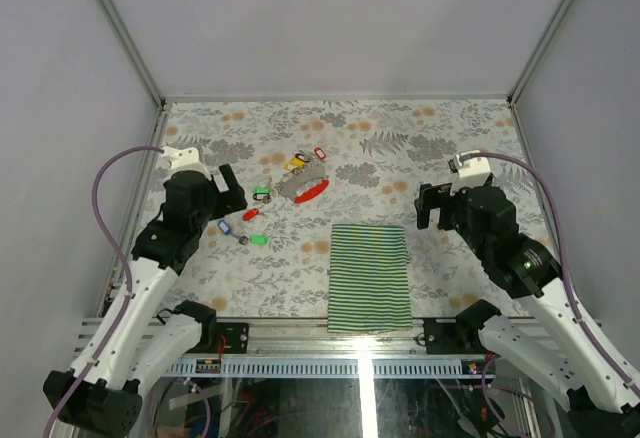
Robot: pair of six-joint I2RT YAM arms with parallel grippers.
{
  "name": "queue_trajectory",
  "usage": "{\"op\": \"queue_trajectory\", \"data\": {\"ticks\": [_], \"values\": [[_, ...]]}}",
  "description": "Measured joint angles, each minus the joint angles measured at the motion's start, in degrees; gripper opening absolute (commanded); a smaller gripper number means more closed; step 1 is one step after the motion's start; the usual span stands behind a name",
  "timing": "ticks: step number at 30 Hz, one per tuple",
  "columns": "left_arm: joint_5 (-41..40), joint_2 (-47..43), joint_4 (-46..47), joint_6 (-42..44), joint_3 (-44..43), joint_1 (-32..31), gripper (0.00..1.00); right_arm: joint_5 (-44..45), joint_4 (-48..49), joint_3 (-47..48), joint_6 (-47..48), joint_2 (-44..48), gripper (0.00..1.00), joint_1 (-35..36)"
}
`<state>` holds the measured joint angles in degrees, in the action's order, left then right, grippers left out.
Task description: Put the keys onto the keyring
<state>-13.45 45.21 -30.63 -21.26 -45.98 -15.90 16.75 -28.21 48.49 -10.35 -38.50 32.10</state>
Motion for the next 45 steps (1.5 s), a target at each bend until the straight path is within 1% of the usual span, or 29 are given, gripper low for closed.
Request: {"op": "queue_trajectory", "data": {"ticks": [8,12,16,18,21,24,28,33,37,40,45], "values": [[1.33,5.25,0.26,0.02,-2.38,0.87,1.00,-2.43,-1.01,4.96,-0.35,-4.66,0.99,-0.96],[3.02,8.26,0.44,0.59,-4.22,1.09,1.00,-2.84,-2.12,5.64,-1.29,-5.29,0.99,-1.11],[5.44,13.22,0.70,1.68,-6.93,0.76,1.00,-2.84,-3.58,5.75,-2.97,-6.82,0.99,-1.20],[6.01,16.52,0.81,2.27,-8.68,-0.55,1.00,-3.08,-5.25,6.73,-3.80,-8.87,1.00,-1.29],[6.51,22.56,1.27,3.48,-11.69,-4.61,1.00,-4.57,-6.75,8.52,-4.76,-12.52,0.99,-1.44],[7.48,30.25,1.92,5.16,-15.50,-9.35,1.00,-7.48,-7.45,8.83,-5.57,-15.69,1.00,-1.49],[10.29,40.63,2.25,7.63,-20.98,-13.11,1.00,-12.02,-8.44,8.76,-6.75,-17.99,1.00,-1.53],[14.91,52.54,2.91,9.49,-27.61,-13.73,0.99,-16.44,-8.37,7.34,-8.04,-18.34,1.00,-1.55],[16.55,60.04,3.06,9.90,-31.65,-13.73,0.99,-18.86,-8.44,5.25,-8.74,-18.29,1.00,-1.57],[17.40,63.43,3.06,10.38,-33.09,-13.73,0.99,-20.04,-8.61,4.28,-8.96,-18.14,0.99,-1.57],[18.21,66.53,3.02,11.19,-34.69,-13.73,0.99,-21.18,-8.76,3.58,-9.09,-18.01,1.00,-1.62]]}}
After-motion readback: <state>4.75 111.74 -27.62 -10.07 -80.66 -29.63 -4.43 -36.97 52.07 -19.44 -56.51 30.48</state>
